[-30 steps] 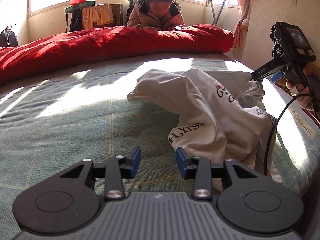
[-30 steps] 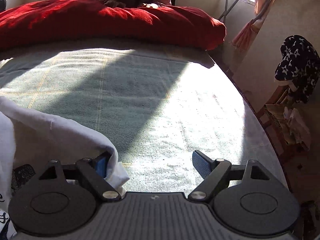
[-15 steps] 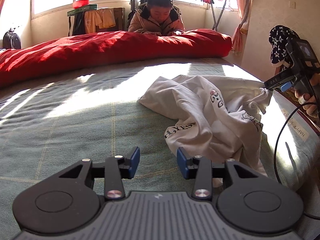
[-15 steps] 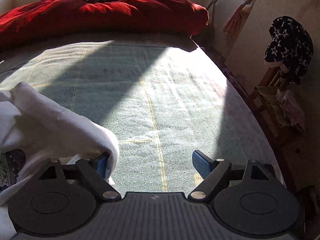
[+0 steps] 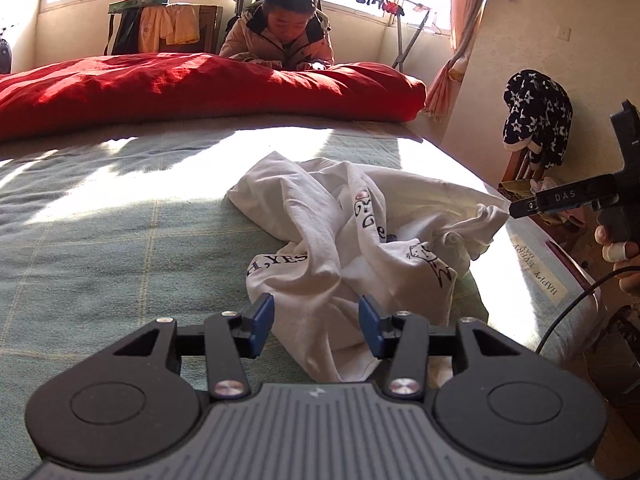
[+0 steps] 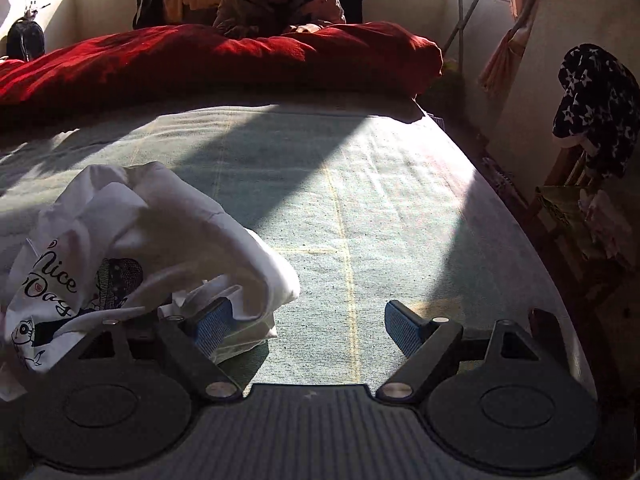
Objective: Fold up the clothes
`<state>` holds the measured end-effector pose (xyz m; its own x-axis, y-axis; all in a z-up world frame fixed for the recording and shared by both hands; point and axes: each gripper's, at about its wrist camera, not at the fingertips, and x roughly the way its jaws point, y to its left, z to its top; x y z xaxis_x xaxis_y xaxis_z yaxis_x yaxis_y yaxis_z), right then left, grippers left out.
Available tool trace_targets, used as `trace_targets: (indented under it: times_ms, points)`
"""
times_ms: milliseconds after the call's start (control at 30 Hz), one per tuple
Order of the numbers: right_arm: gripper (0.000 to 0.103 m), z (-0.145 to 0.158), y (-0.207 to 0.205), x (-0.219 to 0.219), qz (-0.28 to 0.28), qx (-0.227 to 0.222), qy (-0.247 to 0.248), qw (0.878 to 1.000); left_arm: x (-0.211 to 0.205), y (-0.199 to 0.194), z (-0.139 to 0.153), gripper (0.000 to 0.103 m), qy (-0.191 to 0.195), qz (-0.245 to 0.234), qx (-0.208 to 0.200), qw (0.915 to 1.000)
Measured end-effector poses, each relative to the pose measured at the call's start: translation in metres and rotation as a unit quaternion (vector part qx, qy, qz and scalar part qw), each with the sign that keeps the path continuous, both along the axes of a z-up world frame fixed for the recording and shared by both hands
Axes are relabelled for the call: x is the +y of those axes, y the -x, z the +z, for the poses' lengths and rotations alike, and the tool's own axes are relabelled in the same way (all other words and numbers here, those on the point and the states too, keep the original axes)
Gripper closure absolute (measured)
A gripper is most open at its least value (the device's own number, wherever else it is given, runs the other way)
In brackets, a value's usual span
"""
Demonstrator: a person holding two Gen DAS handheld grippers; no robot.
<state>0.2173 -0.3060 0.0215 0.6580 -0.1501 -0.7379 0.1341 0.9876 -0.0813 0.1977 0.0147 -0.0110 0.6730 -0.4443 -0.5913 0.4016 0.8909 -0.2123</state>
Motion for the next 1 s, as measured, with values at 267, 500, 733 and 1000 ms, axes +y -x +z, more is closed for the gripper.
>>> trace_targets:
  times_ms: [267, 500, 733, 1000]
  points:
    - [0.013, 0.004, 0.046, 0.000, 0.019, -0.038, -0.040, 0.998, -0.048, -0.032, -0.009, 0.046, 0.024, -0.039, 0.026, 0.9986]
    - [0.013, -0.019, 0.067, 0.005, 0.022, -0.033, -0.041, 0.998, -0.062, -0.056, -0.018, 0.069, 0.070, -0.056, 0.061, 0.9942]
    - [0.013, -0.035, 0.076, -0.008, 0.013, -0.022, -0.072, 0.997, -0.041, -0.069, 0.005, 0.092, 0.044, -0.020, 0.050, 0.9976]
    - [0.013, -0.040, 0.079, -0.021, 0.011, -0.027, -0.097, 0.995, -0.035, -0.063, 0.011, 0.082, 0.041, -0.017, 0.053, 0.9976]
